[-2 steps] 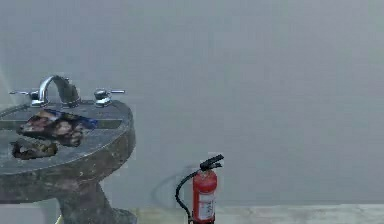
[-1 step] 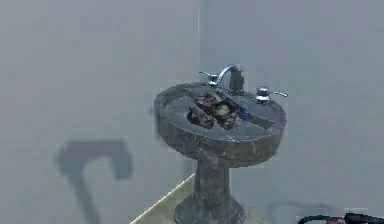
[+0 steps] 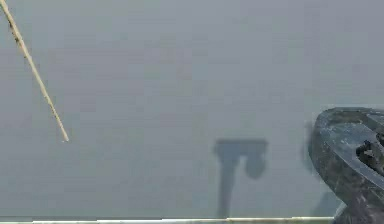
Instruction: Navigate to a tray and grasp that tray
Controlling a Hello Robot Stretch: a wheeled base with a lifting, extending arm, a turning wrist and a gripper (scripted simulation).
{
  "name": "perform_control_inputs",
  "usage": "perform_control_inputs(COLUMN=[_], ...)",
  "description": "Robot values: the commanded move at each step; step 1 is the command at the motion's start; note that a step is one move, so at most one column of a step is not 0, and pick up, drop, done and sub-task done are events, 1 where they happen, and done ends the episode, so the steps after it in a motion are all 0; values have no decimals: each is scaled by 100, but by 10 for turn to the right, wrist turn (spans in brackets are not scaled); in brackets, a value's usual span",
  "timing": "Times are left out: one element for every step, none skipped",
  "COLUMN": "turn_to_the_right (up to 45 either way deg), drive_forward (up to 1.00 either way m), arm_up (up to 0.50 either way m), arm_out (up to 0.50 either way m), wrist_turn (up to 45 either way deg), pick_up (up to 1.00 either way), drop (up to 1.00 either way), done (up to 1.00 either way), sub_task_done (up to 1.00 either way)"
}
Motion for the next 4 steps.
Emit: perform_control_inputs(turn_to_the_right=[-360,450,450,240], drive_forward=[0,0,0,0], arm_up=[0,0,0,0], arm_out=[0,0,0,0], wrist_turn=[0,0,0,0], pick_up=[0,0,0,0], drop=[0,0,0,0], done=[0,0,0,0], sub_task_done=[0,0,0,0])
